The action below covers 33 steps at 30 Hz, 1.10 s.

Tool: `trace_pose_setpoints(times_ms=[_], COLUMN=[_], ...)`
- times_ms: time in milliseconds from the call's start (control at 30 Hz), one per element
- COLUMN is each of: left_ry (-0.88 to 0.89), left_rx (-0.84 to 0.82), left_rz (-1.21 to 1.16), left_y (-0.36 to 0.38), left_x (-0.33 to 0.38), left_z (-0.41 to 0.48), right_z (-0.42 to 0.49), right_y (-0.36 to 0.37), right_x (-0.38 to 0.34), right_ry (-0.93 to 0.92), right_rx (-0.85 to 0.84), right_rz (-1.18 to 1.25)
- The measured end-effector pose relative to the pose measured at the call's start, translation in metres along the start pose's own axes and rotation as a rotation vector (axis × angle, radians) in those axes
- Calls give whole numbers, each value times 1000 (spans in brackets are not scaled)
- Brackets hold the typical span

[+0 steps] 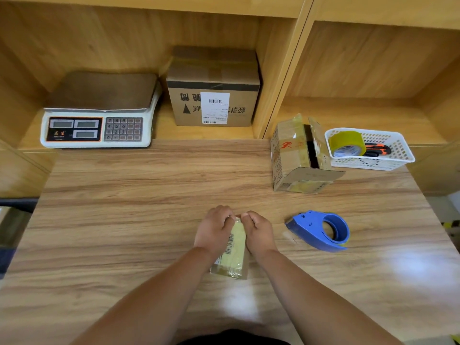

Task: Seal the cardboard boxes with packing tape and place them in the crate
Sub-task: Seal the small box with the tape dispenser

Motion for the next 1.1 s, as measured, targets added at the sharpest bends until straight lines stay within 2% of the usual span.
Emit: trace_pose_setpoints(times_ms=[133,267,333,400,500,600,733,967,1100], left_ry=[-6,-23,-105,-262,-419,-439,-442,-393,-287], left_rx=[13,-1,3,13,-68,-112,-41,129,144], left_rz=[-3,44,68,93,133,145,54,-241,-543], left_y=[0,-1,-1,-2,-4,-6,-11,-29,-31], left_x=[2,4,0,-3,-2,2,9,33,40], left_z=[-2,-4,-6,-10,-15,-20,-28,-38,-44], right_z=[-1,-5,-9,-12,-15,-18,-32,-39,-47], right_y=[0,-1,-1,-3,-6,-6,-7,-12,-18], right_x=[-1,-3,-3,-2,-6,-12,-21,-37,-46], right_ry=[23,1,64,136,217,313,454,288,105], right_rx=[-3,126,147,136,82,-1,-42,-127,-192], right_rz=[-71,-274,-307,-338,-381,-285,35,237,289])
Point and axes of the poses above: each hand's wrist, its own z-axis towards the middle knuckle, its own y-axis out of the palm, x = y × z, the point moved 2 cm from there along z, towards the middle knuckle, and after that the axes turned 4 degrees about x, right-handed, at the moved point
